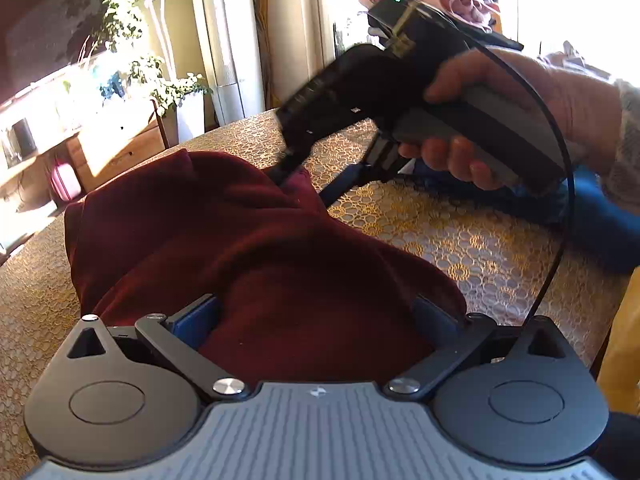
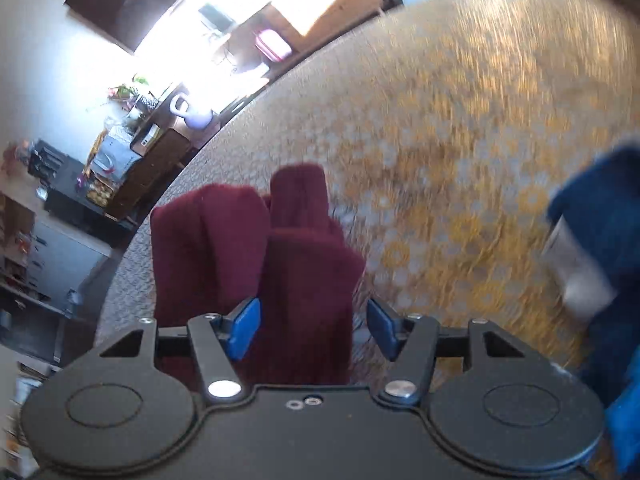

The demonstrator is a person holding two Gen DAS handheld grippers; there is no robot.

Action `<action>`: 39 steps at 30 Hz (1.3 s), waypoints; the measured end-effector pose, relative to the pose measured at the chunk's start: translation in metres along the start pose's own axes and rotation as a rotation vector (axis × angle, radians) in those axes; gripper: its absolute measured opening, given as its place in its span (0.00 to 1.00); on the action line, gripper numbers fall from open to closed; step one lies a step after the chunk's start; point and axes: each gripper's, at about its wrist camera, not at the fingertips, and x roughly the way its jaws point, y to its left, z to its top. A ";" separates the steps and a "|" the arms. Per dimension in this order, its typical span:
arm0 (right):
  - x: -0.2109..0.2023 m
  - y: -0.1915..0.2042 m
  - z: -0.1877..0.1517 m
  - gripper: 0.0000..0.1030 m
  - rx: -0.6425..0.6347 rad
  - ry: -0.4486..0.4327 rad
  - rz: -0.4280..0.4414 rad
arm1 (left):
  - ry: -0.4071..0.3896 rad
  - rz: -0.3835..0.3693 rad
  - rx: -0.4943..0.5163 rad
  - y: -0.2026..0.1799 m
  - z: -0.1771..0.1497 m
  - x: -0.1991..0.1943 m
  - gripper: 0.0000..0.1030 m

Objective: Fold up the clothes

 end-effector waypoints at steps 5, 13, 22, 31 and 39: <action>-0.004 0.036 -0.003 1.00 -0.080 -0.040 0.070 | 0.003 0.004 0.011 0.000 -0.001 0.002 1.00; 0.008 0.055 -0.006 1.00 -0.160 0.003 -0.025 | -0.017 0.001 -0.013 0.007 0.000 -0.008 1.00; 0.022 0.034 -0.013 1.00 -0.113 -0.030 0.004 | -0.033 -0.019 -0.136 0.069 -0.001 -0.058 1.00; 0.037 0.071 -0.010 1.00 -0.208 -0.058 -0.054 | -0.073 0.075 -0.068 0.042 -0.029 -0.046 1.00; -0.008 0.125 0.032 1.00 -0.394 -0.187 0.061 | -0.162 0.063 0.052 0.015 -0.002 -0.045 1.00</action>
